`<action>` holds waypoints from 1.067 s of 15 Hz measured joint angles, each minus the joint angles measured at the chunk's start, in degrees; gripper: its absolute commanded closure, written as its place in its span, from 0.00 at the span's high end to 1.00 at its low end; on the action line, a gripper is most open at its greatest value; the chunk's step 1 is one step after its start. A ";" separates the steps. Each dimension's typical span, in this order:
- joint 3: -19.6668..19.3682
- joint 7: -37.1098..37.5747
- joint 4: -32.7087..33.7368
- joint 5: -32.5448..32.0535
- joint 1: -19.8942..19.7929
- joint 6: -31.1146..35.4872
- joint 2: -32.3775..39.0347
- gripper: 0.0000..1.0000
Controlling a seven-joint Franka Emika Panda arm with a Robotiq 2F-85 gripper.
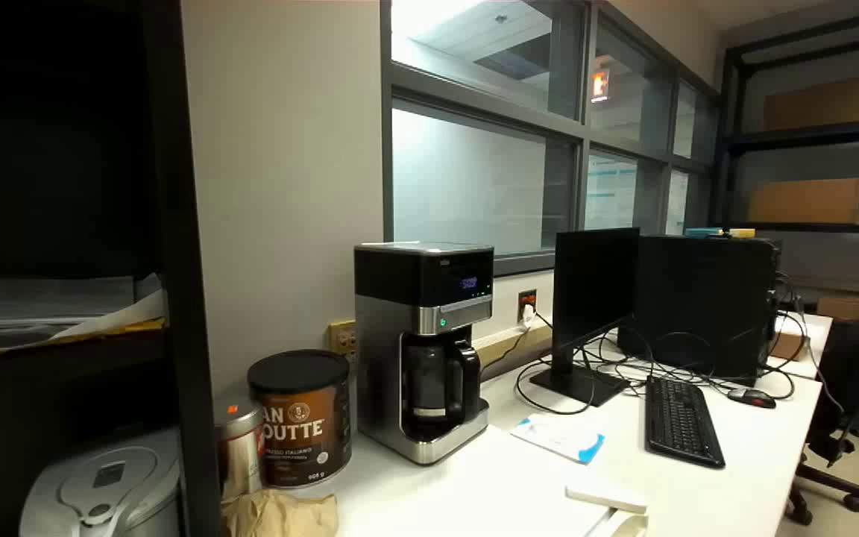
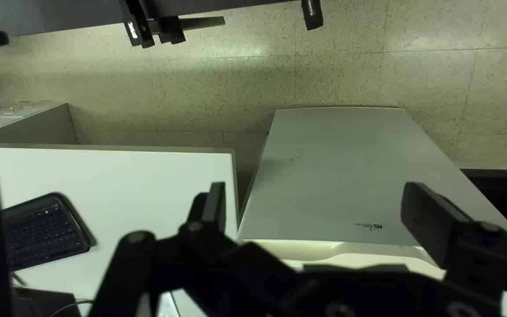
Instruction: Press a button on the right side of the coffee machine
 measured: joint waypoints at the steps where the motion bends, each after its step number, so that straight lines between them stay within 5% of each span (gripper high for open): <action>1: 0.00 0.00 0.00 0.00 0.00 0.00 0.01 1.00; 10: -0.37 -0.55 0.24 -2.24 -0.14 -0.06 0.28 1.00; 16: -1.12 -4.79 2.02 -19.62 -4.57 2.55 3.66 1.00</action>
